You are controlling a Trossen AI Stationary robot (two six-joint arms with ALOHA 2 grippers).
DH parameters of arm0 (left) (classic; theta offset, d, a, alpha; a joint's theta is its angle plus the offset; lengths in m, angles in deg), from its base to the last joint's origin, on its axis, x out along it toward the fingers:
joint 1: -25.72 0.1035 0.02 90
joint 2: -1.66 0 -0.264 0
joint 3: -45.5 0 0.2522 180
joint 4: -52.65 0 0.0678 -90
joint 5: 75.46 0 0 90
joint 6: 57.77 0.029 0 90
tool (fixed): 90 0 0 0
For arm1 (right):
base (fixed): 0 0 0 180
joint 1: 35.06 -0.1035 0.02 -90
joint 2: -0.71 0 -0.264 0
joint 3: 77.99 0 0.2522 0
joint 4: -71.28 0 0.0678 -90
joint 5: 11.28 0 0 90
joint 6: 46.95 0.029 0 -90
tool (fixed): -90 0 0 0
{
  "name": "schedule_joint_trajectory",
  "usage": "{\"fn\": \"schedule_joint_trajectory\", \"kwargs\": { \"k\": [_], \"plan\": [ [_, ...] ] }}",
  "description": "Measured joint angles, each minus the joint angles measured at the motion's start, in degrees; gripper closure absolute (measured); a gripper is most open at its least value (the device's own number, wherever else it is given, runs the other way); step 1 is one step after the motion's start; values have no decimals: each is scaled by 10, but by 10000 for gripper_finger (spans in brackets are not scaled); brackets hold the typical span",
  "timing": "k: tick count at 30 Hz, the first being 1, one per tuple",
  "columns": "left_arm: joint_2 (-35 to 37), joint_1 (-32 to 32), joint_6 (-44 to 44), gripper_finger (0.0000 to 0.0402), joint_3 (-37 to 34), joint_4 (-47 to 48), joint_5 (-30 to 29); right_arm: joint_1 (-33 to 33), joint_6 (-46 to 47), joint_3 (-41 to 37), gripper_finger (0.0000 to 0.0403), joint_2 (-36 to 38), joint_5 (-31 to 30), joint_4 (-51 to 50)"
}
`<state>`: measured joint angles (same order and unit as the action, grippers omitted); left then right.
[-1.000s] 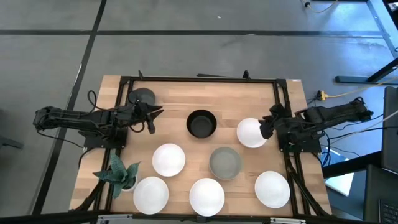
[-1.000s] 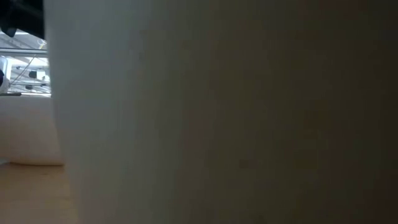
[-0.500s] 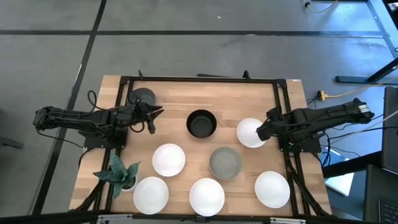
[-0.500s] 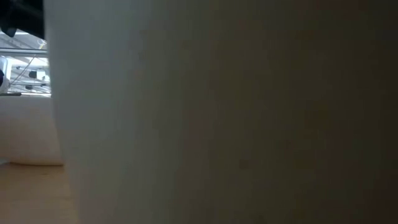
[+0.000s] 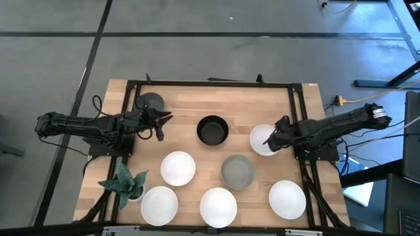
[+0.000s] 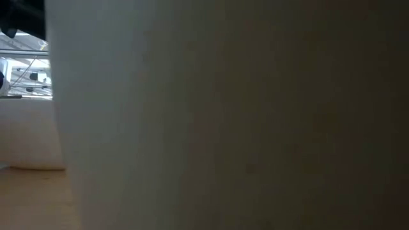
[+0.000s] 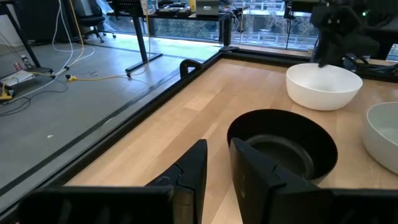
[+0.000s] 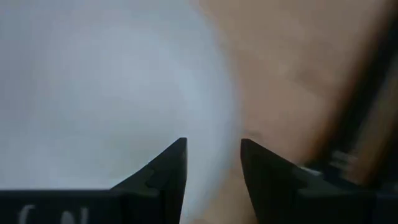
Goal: Nest bowls inside each other
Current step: Stack the white bowl on top of the black bowl
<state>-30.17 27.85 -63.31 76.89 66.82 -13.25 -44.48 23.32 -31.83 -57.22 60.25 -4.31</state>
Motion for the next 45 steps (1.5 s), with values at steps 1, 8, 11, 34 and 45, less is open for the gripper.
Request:
{"fn": "schedule_joint_trajectory", "kwargs": {
  "k": [1,8,11,34,45],
  "plan": [
    [0,0,0,335,0,0,0,1,-5,-10,255,2,2,21],
    [0,0,0,335,0,2,0,17,-3,-49,285,5,25,79],
    [0,0,0,335,0,1,0,23,-4,-59,304,5,36,87],
    [0,0,0,335,0,1,0,71,-139,-18,396,0,64,205],
    [0,0,0,335,0,1,0,163,-321,138,396,-83,67,202]
  ]
}}
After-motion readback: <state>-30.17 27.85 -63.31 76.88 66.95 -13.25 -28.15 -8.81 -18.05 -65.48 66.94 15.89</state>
